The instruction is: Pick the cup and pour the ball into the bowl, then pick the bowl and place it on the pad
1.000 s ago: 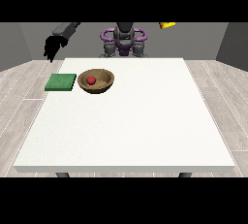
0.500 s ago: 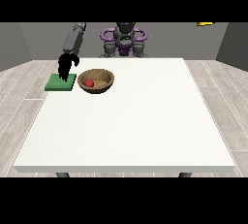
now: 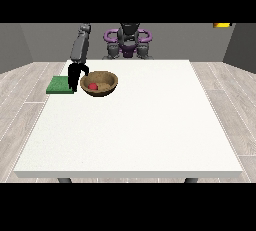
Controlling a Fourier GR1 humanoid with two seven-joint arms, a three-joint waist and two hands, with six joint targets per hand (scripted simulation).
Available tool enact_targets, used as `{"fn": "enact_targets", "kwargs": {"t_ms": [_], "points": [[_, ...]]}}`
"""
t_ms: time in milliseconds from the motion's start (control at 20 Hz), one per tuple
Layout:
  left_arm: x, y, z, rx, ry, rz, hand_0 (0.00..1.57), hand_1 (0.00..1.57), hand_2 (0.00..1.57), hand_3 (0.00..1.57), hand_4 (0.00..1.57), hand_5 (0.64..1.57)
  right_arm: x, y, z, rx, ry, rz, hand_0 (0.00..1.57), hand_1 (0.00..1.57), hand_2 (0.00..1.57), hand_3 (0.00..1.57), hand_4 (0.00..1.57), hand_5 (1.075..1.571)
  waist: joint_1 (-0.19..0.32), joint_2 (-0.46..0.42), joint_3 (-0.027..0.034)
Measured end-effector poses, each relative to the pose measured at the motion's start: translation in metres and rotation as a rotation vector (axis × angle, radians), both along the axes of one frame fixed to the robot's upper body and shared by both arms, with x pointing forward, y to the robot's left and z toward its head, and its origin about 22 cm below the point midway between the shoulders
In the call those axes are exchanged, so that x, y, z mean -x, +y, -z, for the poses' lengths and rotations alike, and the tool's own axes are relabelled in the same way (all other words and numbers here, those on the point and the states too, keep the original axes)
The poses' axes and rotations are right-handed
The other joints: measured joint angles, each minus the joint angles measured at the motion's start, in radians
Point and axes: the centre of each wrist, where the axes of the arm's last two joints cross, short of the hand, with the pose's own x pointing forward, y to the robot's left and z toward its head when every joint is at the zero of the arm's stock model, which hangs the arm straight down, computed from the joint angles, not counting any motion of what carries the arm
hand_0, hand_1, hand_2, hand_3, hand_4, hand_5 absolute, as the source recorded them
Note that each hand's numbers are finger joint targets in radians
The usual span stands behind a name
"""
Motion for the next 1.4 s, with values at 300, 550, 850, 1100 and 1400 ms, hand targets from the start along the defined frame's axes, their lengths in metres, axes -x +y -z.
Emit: {"fn": "enact_targets", "kwargs": {"t_ms": [300, 550, 850, 1100, 1400], "points": [[0.016, 0.013, -0.019, -0.003, -0.057, 0.006, 0.00, 0.00, 0.00, 0.00, 1.01, 1.534, -0.010, -0.007, -0.003, 0.006, -0.052, 0.007, 0.00, 0.00, 0.00, 0.00, 0.48, 1.549, 0.013, 0.044, -0.0112], [0.023, 0.022, -0.028, -0.007, -0.070, -0.002, 0.00, 0.00, 0.00, 0.00, 1.02, 1.538, -0.016, 0.001, -0.003, 0.030, -0.084, -0.012, 0.00, 0.00, 0.00, 0.00, 0.46, 1.547, -0.006, 0.059, -0.0210], [0.030, 0.035, -0.031, -0.005, -0.072, -0.007, 0.00, 0.00, 0.00, 0.00, 1.02, 1.545, -0.020, 0.006, -0.003, 0.062, -0.074, 0.011, 0.00, 0.00, 0.00, 0.00, 0.47, 1.547, -0.008, 0.057, -0.0251], [0.036, 0.040, -0.036, -0.002, -0.095, 0.008, 0.00, 0.00, 0.00, 0.00, 1.02, 1.533, -0.024, 0.012, -0.002, 0.050, -0.052, 0.070, 1.48, 1.48, 1.57, 0.45, 0.62, 1.491, 0.017, 0.073, -0.0322], [0.043, 0.047, -0.051, 0.001, -0.143, 0.016, 0.00, 0.00, 0.00, 0.00, 1.09, 1.514, -0.016, 0.007, -0.003, 0.175, 0.033, 0.103, 1.57, 1.57, 1.57, 1.53, 0.93, 1.511, 0.049, 0.099, -0.0527]]}}
